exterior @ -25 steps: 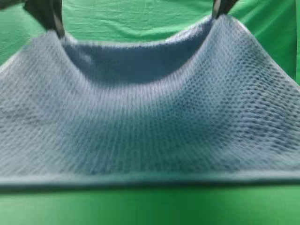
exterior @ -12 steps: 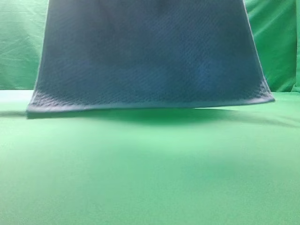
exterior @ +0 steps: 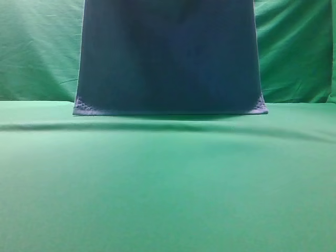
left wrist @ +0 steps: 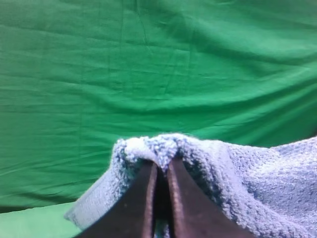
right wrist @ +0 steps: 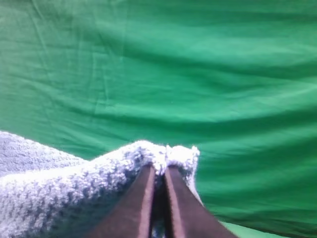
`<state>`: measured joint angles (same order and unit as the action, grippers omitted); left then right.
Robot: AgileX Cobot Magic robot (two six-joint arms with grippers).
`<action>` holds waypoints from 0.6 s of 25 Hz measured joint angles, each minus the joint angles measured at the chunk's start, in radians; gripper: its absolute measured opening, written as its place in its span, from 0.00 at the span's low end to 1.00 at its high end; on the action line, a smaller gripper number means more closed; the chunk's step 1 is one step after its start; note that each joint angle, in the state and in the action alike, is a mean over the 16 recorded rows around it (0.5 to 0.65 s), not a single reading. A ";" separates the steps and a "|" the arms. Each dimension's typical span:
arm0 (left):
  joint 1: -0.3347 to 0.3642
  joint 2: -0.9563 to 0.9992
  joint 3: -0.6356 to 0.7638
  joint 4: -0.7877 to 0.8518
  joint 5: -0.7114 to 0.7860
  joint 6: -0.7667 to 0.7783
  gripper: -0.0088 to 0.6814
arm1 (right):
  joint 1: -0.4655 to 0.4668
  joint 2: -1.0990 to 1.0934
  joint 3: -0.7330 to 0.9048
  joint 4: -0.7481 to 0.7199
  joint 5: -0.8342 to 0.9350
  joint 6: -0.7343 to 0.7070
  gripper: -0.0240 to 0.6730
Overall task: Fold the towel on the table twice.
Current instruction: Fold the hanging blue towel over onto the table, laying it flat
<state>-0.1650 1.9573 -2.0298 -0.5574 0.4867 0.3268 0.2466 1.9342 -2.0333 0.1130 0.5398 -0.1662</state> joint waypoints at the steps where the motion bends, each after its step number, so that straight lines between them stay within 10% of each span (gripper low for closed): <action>1: 0.000 0.004 0.000 -0.002 0.005 0.006 0.01 | 0.000 0.004 0.000 0.000 0.012 -0.003 0.03; 15: -0.008 -0.033 0.000 0.263 0.247 -0.216 0.01 | -0.001 -0.075 0.024 0.002 0.321 -0.026 0.03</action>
<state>-0.1729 1.9243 -2.0298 -0.2946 0.7341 0.1111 0.2456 1.8592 -2.0091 0.1153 0.8603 -0.1923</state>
